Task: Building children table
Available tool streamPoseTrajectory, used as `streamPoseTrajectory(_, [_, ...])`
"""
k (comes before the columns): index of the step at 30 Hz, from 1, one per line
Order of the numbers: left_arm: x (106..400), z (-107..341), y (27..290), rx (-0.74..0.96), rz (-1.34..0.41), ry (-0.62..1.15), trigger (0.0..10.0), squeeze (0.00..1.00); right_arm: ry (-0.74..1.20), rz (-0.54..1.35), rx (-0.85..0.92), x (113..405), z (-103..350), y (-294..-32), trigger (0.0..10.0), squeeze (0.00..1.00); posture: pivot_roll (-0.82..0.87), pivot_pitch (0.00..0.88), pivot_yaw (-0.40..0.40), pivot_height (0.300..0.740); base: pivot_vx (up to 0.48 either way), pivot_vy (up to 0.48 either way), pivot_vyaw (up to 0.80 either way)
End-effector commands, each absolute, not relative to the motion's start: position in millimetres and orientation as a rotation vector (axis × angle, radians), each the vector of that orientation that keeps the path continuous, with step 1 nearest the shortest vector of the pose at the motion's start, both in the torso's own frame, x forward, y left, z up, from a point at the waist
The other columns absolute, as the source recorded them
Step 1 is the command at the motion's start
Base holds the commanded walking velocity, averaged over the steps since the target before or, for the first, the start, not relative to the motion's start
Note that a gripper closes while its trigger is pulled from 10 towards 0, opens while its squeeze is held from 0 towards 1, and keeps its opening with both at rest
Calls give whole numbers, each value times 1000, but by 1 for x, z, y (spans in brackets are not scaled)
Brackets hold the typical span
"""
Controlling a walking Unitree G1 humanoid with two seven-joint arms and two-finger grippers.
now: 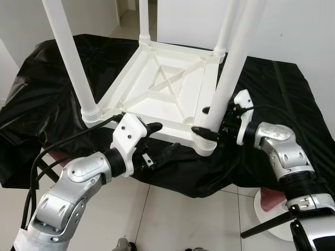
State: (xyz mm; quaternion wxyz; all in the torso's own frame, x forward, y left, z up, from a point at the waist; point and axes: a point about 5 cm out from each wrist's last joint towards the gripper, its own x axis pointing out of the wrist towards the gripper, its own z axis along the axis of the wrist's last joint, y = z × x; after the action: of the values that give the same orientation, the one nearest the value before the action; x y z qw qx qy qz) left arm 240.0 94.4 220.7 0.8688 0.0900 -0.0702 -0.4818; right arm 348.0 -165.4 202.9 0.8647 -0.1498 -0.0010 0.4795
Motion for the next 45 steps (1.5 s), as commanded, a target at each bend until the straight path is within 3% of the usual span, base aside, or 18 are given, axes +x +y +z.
streamPoseTrajectory(1, [245,222,97,193,-896,-145,10000,0,7,1017,-313,350,204,-162,10000,0,-18,125,32,740,0,0,0])
streamPoseTrajectory(12, [244,223,90,171,-908,-144,10000,0,-7,985,-283,359,202,-160,10000,0,-19,133,36,740,0,0,0])
streamPoseTrajectory(13, [244,223,89,169,-912,-145,10000,0,-9,992,-285,361,202,-158,5922,0,-20,133,38,740,0,0,0])
streamPoseTrajectory(14, [244,223,89,169,-912,-145,10000,0,-9,992,-285,361,202,-158,5922,0,-20,133,38,740,0,0,0])
streamPoseTrajectory(15, [245,224,88,166,-913,-147,10000,0,-12,1000,-285,362,202,-157,0,0,-20,133,38,740,0,0,0])
streamPoseTrajectory(23, [245,223,88,165,-910,-145,10000,0,-24,1005,-260,361,201,-154,0,0,-21,135,35,740,0,0,0])
streamPoseTrajectory(30, [244,222,88,156,-895,-138,10000,0,10,716,-250,362,182,-166,0,0,-22,145,28,740,0,0,0])
streamPoseTrajectory(31, [243,221,88,154,-894,-134,10000,0,15,546,-222,357,174,-172,0,0,-28,153,32,740,0,0,0])
streamPoseTrajectory(36, [244,221,87,154,-895,-132,10000,0,17,358,-190,354,171,-178,0,0,-32,156,32,740,0,0,0])
streamPoseTrajectory(41, [245,221,85,153,-903,-130,10000,0,-2,-25,-103,344,168,-178,0,0,-41,161,40,740,0,0,0])
streamPoseTrajectory(45, [245,221,85,151,-906,-129,10000,0,-20,-126,-91,340,168,-175,0,0,-41,161,40,740,0,0,0])
